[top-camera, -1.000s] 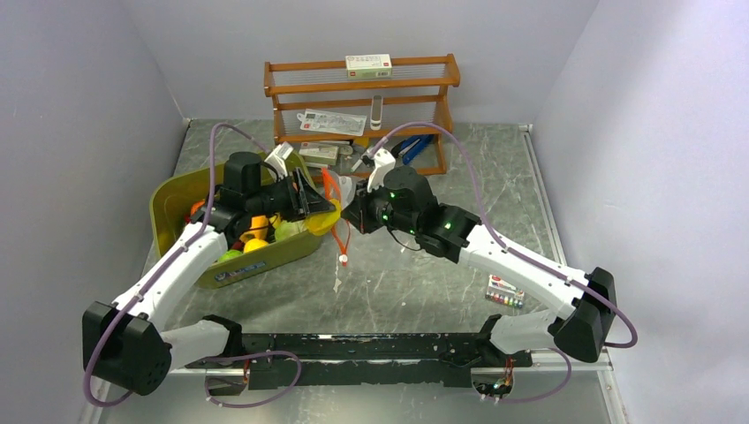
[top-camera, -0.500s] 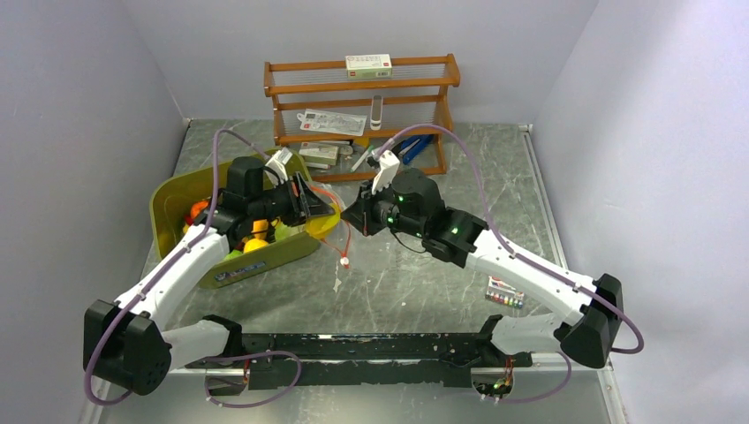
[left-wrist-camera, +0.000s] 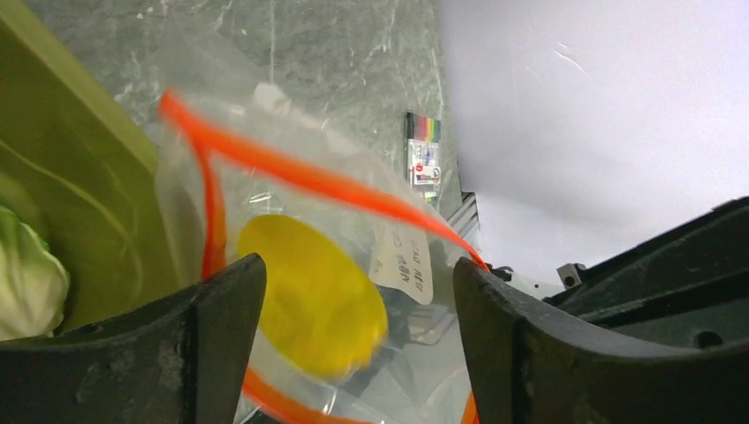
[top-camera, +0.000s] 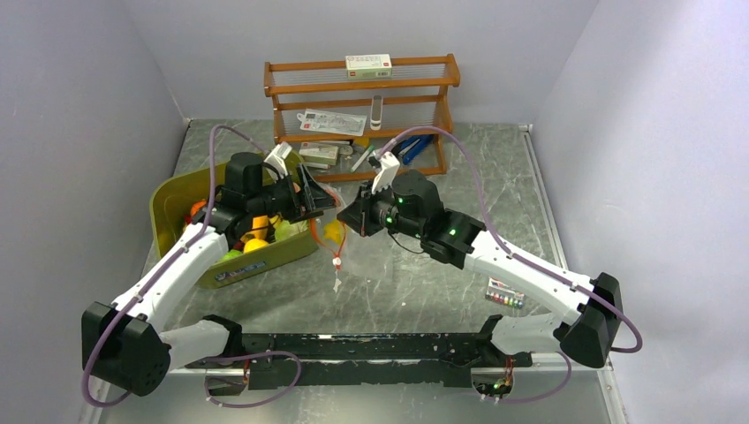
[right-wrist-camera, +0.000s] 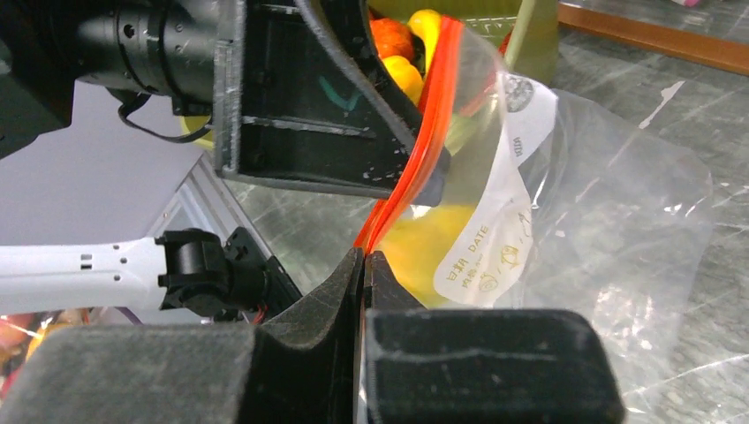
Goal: Place the food in the zip-top bag and seal the zipper
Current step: Place the fake fruit in the zipper food storage bag.
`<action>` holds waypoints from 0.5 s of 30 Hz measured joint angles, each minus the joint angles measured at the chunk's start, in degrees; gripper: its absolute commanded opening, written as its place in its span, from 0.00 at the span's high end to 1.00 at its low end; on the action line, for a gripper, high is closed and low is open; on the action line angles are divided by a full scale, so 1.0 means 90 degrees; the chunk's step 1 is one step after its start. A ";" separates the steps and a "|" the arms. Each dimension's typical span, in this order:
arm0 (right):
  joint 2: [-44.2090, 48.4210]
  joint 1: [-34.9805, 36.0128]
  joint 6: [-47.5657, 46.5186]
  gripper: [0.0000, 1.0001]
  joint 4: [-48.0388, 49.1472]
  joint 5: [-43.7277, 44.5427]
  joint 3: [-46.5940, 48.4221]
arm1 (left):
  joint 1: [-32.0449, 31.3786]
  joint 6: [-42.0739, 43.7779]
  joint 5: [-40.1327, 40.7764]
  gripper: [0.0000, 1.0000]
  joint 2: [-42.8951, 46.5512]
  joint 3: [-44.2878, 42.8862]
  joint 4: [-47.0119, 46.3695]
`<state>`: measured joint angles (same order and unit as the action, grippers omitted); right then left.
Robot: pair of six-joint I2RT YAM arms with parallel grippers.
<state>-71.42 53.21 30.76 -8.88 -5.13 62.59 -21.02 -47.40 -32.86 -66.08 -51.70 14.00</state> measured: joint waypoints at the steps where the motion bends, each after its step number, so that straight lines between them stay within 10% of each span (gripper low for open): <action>1: 0.0000 0.0000 0.0036 1.00 0.0000 0.0056 0.0000 | -0.0005 -0.0012 -0.0068 0.20 0.0002 0.0000 -0.0041; 15: 0.0151 0.0000 0.0342 1.00 0.0102 0.0440 -0.0352 | -0.0019 0.0529 0.0335 0.52 0.0517 -0.0884 0.0850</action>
<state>-70.06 53.21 33.85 -7.97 -1.17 59.42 -21.19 -42.63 -29.85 -61.43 -59.66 21.65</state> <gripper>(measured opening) 0.007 0.517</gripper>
